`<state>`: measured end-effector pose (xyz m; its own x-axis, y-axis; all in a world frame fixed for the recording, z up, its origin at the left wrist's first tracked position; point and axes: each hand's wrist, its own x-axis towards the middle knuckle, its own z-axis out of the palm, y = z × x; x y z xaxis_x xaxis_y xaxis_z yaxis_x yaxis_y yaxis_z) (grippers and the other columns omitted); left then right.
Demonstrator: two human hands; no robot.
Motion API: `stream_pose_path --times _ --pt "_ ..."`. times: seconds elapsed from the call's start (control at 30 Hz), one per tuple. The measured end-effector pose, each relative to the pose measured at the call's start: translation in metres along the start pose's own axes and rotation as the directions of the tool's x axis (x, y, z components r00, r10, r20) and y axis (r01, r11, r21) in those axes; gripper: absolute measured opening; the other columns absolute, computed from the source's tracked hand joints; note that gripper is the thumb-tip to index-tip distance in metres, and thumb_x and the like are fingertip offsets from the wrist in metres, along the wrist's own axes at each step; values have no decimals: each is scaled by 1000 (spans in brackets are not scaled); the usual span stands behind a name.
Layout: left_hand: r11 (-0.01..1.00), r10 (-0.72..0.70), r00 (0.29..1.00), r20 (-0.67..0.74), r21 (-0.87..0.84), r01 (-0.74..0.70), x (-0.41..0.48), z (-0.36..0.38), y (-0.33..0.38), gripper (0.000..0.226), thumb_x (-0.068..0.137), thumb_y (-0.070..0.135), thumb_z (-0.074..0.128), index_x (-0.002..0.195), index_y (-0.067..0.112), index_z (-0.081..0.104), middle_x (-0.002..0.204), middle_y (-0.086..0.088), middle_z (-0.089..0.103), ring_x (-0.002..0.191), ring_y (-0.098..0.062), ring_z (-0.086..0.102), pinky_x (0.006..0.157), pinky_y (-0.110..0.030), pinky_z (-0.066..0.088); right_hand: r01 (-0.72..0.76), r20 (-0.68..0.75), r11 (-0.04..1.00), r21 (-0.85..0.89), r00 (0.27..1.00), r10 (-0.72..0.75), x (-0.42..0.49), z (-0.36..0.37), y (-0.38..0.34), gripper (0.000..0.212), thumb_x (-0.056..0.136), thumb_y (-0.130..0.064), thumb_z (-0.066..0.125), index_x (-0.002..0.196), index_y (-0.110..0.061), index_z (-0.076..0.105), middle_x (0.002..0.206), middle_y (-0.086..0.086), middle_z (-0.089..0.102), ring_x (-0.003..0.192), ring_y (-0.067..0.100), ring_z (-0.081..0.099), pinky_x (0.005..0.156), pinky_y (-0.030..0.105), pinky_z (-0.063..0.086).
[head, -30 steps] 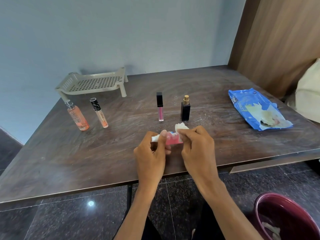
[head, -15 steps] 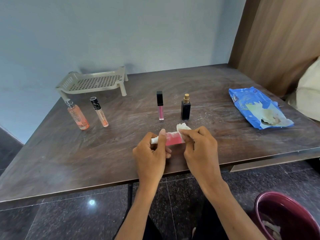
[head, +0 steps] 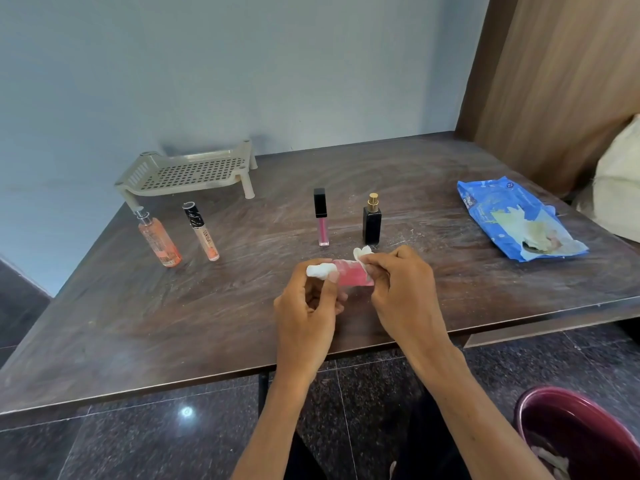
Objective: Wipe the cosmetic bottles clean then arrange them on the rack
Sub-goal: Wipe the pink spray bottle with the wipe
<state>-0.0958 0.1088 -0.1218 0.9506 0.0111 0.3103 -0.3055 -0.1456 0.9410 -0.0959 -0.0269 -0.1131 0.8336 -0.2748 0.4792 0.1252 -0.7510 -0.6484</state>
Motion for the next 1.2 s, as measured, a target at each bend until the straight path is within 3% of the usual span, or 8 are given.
stream_pose_path --times 0.13,0.23,0.37,0.53,0.67,0.77,0.93,1.2 --pt "999 31 999 -16 44 -31 3 -2 -5 16 95 40 62 105 29 69 94 9 71 90 -10 69 78 -22 56 -6 12 1000 -17 1000 6 3 -1 0 20 94 -12 61 109 -13 73 85 2 56 73 13 56 65 15 41" --pt "1000 -16 1000 -22 -20 16 5 -2 -5 24 91 39 68 112 26 68 112 7 70 106 -10 67 89 -20 55 -1 1 1000 -24 1000 1 0 -1 -1 19 93 -11 62 108 -12 74 84 2 55 72 13 56 64 17 42" --pt "998 -18 1000 -22 -67 16 4 -3 -3 16 93 25 70 108 19 72 103 8 76 100 -7 72 87 -22 57 -3 13 1000 -29 1000 4 1 -2 -1 18 93 -11 62 107 -12 74 84 1 55 72 13 55 64 16 42" --pt "998 -4 999 -31 -56 3 4 -2 -5 17 91 28 72 105 19 75 97 8 78 94 -5 73 81 -19 56 -2 -14 1000 -30 1000 1 -4 -2 -5 20 95 -13 60 110 -14 72 84 -3 50 70 7 51 59 10 37" --pt "999 39 998 -50 7 -39 3 -1 -4 16 90 32 71 99 19 74 87 10 77 84 0 73 72 -12 54 41 -87 999 -14 995 -42 -18 2 -14 19 93 -8 60 108 -10 71 85 -1 52 72 13 55 61 25 51" --pt "998 42 998 -49 50 -40 2 0 -4 14 89 32 71 97 20 73 81 12 75 77 2 73 65 -10 52 83 -96 995 48 992 -78 -29 7 -27 22 93 -11 59 113 -9 70 88 -2 52 74 11 54 63 13 44" --pt "997 39 997 -62 72 -34 1 0 -6 20 89 37 69 96 18 72 79 11 75 74 1 73 63 -15 56 123 -97 991 54 988 -118 -30 10 -26 23 92 -5 61 112 -11 71 87 -3 51 73 10 52 62 9 41" --pt "993 22 996 -81 113 -12 1 5 -7 19 92 36 68 95 17 68 80 11 75 74 -1 74 63 -28 62 -39 -120 999 -6 992 38 -17 -2 8 22 95 -10 59 112 -10 72 81 0 50 67 7 49 61 8 39"
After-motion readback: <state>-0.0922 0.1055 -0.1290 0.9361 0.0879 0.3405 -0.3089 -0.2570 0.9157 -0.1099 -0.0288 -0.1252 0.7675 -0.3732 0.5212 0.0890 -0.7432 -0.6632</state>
